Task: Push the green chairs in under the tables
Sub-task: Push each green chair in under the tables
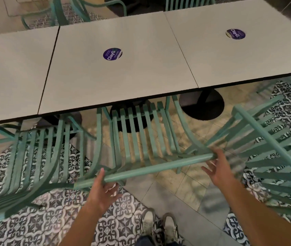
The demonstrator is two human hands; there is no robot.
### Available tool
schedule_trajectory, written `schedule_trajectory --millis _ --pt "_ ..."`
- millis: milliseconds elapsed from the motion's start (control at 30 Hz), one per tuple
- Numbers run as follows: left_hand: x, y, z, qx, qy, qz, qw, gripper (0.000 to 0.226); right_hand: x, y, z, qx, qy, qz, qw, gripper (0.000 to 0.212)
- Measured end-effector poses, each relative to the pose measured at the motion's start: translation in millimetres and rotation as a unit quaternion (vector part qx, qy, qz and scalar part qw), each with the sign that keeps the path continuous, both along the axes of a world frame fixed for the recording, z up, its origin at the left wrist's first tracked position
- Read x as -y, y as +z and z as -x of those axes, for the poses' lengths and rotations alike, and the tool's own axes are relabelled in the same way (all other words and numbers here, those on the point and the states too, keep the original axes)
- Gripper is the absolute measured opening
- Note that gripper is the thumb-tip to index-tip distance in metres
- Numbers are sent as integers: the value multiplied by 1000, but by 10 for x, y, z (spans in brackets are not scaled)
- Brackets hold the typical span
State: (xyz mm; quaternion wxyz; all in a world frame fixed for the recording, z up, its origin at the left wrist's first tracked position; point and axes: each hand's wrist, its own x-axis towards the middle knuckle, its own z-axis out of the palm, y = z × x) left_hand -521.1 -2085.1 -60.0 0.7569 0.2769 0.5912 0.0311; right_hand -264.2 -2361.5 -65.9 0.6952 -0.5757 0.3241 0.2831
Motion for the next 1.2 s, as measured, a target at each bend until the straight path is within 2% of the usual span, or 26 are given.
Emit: schedule_trajectory --millis 67,167,267,400,467,500,567,633,800,933,1067,1200 --pt "299 -5 -195 28 -129 28 991 69 156 13 164 13 -40 13 999 54" --pt "683 53 -554 55 -255 44 964 82 398 -13 403 -2 -87 -7 996 53" --pt "1064 170 -975 57 -359 53 930 78 797 35 636 2 -169 -30 985 55" --pt "1748 186 -1589 52 -488 54 870 70 1548 207 933 22 -310 -32 950 60" --pt "1941 162 -1834 55 -508 42 858 69 1728 270 989 37 -339 -49 939 68" --pt "2105 186 -1983 57 -523 33 850 65 1868 294 1016 38 -363 -50 930 62" --pt "2395 249 -2287 56 -531 21 845 58 2100 305 996 34 -407 -55 911 39" --pt "2695 353 -2617 60 -537 11 842 54 2313 282 917 35 -445 -70 892 32" --pt "3167 534 -3389 71 -515 -31 853 61 2751 300 509 51 -492 -116 861 57" --pt "3219 537 -3870 41 -479 -54 875 65 2993 293 237 46 -523 -145 838 54" --pt "3099 446 -4290 15 -404 -43 914 67 3135 225 -17 16 -532 -148 834 31" --pt "2944 257 -4729 16 -329 2 944 49 3201 95 -294 -24 -556 -132 820 14"
